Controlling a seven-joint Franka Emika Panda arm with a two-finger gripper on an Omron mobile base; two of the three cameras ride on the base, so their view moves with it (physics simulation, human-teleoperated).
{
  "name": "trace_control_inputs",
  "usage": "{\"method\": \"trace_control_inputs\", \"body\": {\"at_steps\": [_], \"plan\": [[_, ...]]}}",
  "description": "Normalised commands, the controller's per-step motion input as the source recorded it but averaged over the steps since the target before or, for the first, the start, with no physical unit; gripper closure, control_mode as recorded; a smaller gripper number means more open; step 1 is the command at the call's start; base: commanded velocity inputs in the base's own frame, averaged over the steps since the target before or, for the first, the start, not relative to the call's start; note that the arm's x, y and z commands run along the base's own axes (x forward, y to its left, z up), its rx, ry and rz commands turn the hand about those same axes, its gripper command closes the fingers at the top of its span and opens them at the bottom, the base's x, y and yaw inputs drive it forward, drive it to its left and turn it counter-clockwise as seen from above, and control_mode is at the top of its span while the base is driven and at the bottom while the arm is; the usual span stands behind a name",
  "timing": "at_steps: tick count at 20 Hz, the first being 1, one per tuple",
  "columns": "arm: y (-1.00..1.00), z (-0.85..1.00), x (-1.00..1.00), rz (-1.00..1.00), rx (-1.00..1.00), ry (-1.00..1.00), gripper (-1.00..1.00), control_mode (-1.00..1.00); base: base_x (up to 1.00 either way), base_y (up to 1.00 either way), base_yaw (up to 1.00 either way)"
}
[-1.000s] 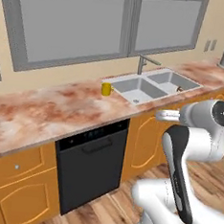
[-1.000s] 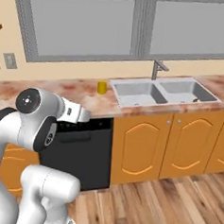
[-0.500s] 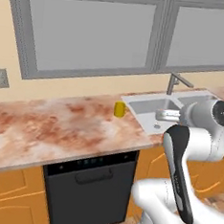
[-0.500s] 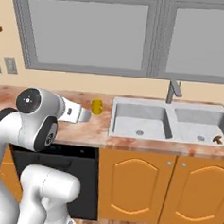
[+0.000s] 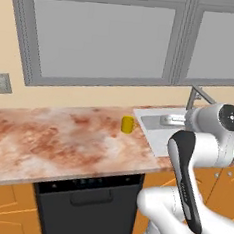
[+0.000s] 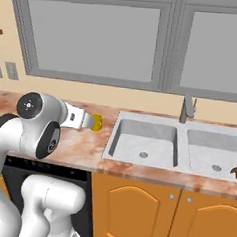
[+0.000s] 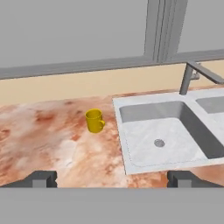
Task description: Clear the mugs and bowl far away from the sink.
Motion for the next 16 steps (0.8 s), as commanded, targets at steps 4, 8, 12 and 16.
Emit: {"method": "trace_control_inputs", "body": {"at_steps": [4, 8, 12, 16], "plan": [[0.0, 0.0, 0.0, 0.0, 0.0, 0.0, -1.0, 1.0, 0.13, -0.12, 0.21], [0.0, 0.0, 0.0, 0.0, 0.0, 0.0, -1.0, 1.0, 0.56, -0.22, 0.25], [0.0, 0.0, 0.0, 0.0, 0.0, 0.0, -1.0, 1.0, 0.89, -0.43, 0.19], [0.0, 0.0, 0.0, 0.0, 0.0, 0.0, -1.0, 1.0, 0.74, -0.45, 0.15]]}}
